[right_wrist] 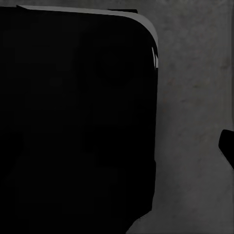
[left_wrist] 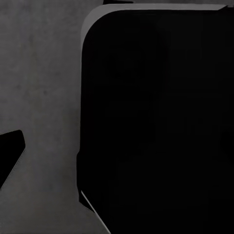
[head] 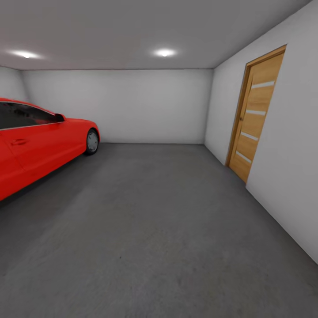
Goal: Move the two storage containers from the living room to the garage. In the garage, place one container on the floor and stack the other container on top of it (either order is fine).
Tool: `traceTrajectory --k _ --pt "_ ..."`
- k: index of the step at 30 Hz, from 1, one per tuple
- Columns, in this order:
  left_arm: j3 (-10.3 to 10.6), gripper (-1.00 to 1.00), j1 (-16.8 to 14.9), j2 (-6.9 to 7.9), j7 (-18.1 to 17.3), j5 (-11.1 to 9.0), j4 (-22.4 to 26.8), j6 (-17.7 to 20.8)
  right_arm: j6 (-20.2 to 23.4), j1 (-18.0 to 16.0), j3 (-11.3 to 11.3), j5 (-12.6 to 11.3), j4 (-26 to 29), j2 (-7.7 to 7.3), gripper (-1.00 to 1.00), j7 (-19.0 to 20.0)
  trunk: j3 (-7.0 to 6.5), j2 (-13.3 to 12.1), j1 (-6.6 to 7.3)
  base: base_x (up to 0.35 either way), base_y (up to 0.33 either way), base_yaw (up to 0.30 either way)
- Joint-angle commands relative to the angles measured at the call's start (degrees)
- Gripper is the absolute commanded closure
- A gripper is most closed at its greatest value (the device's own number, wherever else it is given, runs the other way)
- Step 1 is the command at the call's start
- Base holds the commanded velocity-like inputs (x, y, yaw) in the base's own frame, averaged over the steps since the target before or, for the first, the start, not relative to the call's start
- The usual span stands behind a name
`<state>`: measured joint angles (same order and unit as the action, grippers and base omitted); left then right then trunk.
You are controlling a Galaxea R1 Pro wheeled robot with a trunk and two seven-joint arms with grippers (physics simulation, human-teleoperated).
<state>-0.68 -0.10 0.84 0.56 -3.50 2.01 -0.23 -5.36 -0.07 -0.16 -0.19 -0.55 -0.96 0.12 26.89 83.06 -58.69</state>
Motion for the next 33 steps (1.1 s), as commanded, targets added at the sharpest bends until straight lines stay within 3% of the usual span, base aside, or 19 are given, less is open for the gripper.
traceTrajectory --k 1,33 --pt "0.0 -1.0 0.0 0.01 0.1 -0.4 0.0 0.0 -0.3 0.0 0.0 0.0 -0.1 0.0 -1.0 0.0 0.04 0.0 -0.03 0.325 0.0 0.0" --pt "-0.1 -1.0 0.0 0.04 0.1 -0.4 0.0 -0.1 -0.3 0.0 0.6 0.6 0.0 -0.02 -1.0 0.5 0.04 0.0 -0.03 0.325 0.0 0.0"
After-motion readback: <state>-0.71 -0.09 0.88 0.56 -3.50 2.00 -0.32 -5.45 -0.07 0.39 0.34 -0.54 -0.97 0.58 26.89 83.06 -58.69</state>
